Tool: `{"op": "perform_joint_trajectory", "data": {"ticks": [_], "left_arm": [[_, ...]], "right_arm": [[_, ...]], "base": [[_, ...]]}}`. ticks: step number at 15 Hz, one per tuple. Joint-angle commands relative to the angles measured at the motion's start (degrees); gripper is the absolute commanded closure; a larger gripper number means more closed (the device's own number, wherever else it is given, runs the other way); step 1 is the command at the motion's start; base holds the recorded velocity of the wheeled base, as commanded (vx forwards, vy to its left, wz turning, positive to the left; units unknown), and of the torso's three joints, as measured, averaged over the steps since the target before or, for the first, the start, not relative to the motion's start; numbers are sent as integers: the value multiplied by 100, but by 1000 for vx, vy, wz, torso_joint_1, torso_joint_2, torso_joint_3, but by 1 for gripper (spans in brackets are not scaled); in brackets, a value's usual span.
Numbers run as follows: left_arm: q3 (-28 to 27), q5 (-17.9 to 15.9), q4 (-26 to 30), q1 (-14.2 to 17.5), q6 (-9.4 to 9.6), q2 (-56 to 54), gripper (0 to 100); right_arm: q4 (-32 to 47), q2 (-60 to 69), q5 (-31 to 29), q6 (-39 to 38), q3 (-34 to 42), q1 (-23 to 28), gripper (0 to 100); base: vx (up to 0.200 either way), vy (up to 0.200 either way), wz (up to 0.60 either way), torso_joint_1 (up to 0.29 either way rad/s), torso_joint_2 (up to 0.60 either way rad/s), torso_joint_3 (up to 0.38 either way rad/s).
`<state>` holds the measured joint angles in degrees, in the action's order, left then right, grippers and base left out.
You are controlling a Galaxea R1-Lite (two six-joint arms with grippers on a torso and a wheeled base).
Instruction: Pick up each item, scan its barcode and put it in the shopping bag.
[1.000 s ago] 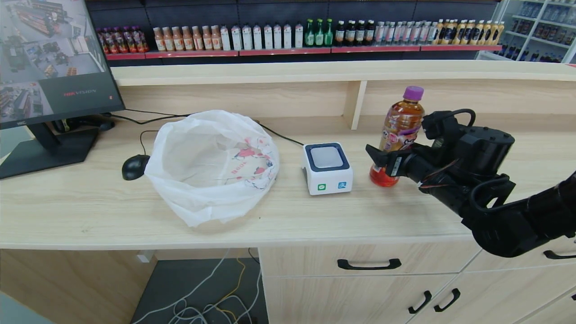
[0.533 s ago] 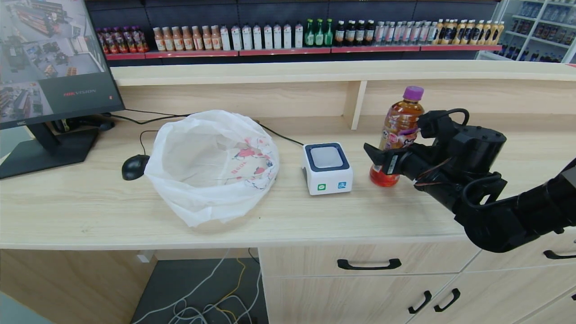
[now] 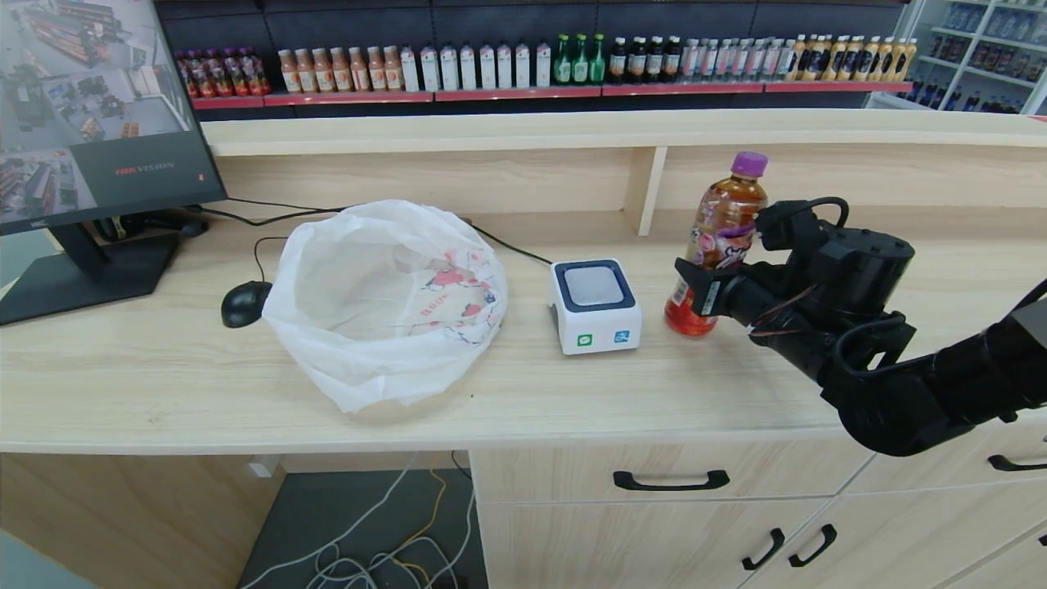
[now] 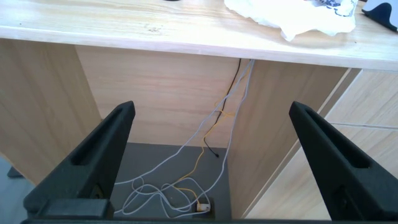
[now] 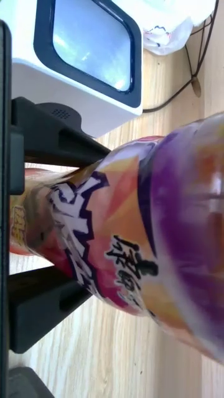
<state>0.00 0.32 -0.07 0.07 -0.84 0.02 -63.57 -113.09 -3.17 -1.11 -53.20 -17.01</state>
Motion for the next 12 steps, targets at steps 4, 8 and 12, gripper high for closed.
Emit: {"op": "perform_joint_trajectory", "data": {"ticks": [4,8,12], "left_arm": [[0,3,-1,1,-4,-2,0],[0,3,-1,1,-4,-2,0],[0,3,-1,1,-4,-2,0]], "right_arm": [[-59,130,9,5,-6,-22,100],[-76,358,18,5,3,-22,100],[-94,543,18,5,38,-31,100]], "base": [[0,0,0,0,0,0],[0,0,0,0,0,0],[0,0,0,0,0,0]]}}
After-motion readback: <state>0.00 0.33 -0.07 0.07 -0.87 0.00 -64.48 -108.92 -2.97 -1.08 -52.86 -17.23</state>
